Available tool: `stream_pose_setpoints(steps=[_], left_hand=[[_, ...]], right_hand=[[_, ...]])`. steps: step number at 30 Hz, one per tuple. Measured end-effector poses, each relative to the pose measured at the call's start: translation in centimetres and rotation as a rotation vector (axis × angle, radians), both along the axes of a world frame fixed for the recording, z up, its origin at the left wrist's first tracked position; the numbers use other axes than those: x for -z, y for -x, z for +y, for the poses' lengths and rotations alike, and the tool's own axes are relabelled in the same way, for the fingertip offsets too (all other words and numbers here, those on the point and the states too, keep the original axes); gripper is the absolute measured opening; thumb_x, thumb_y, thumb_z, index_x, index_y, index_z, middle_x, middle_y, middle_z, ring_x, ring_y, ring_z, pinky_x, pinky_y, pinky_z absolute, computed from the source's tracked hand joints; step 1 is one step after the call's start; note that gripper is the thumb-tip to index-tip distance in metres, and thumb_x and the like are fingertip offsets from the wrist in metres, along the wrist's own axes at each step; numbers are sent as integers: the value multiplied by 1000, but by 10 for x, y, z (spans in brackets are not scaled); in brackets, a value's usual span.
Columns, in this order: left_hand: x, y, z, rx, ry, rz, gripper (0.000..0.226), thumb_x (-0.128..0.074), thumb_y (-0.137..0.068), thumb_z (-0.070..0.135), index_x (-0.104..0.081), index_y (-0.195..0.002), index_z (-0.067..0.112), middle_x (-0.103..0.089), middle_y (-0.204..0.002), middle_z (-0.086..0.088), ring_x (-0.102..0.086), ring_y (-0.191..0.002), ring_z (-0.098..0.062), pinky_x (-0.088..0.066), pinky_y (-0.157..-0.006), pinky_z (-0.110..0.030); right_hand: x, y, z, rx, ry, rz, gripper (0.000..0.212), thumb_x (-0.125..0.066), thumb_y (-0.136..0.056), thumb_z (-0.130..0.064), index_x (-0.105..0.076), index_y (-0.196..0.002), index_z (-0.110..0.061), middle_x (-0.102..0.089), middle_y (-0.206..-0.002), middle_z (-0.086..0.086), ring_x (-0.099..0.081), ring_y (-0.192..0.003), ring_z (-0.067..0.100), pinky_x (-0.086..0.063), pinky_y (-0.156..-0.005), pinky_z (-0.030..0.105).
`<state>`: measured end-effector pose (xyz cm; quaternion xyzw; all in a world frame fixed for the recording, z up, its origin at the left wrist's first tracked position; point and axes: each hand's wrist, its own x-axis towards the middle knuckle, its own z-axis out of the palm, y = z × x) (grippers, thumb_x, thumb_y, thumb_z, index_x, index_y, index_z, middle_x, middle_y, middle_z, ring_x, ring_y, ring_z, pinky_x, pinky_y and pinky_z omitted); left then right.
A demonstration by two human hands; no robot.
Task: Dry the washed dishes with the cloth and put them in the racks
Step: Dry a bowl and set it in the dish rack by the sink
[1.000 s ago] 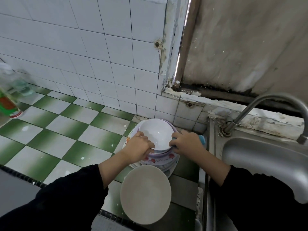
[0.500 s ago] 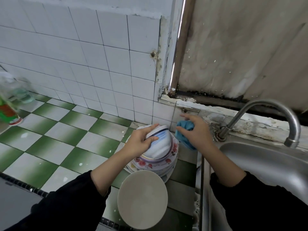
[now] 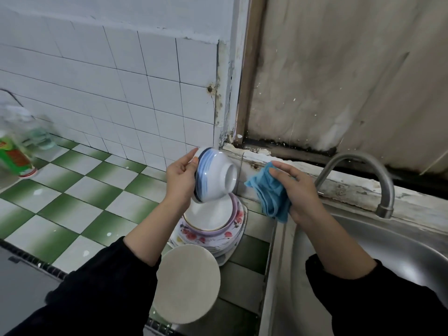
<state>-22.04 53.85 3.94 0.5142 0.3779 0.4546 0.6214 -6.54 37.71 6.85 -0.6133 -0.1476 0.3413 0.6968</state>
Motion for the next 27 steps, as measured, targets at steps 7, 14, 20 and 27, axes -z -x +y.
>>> stream_pose_setpoints(steps=[7,14,20,27], left_hand=[[-37,-5,-51,-95,8,-89,27,-52,-99,6,-64,-123,9,-70,-98,1,-67,-81,-6,-55,-71,-17],[-67,-23,-153,89,-32,-124,29,-51,-97,1,-70,-108,20,-74,-105,-8,-69,-93,-18,-57,-87,-32],[-86,-27,-224,140,-166,-91,31,-52,-96,-2,-70,-103,23,-74,-83,13,-67,-82,-4,-55,-84,-26],[-93,-37,-266,37,-119,-110,26,-57,-86,-6,-76,-89,13,-74,-89,-12,-66,-82,-20,-54,-85,-50]], right_hand=[[-20,2,-35,87,-108,-199,27,-67,-90,-9,-69,-108,-29,-66,-113,-4,-65,-100,12,-57,-71,22],[-27,35,-70,-7,-201,-1361,41,-62,-87,-31,-59,-128,-29,-50,-143,6,-44,-134,23,-37,-111,37],[-56,-10,-101,83,-124,-866,40,-62,-95,-32,-59,-134,-25,-62,-114,-3,-63,-103,15,-45,-81,8],[-61,14,-157,-61,-260,-1271,45,-70,-81,-38,-64,-124,-26,-48,-144,6,-50,-126,13,-34,-104,10]])
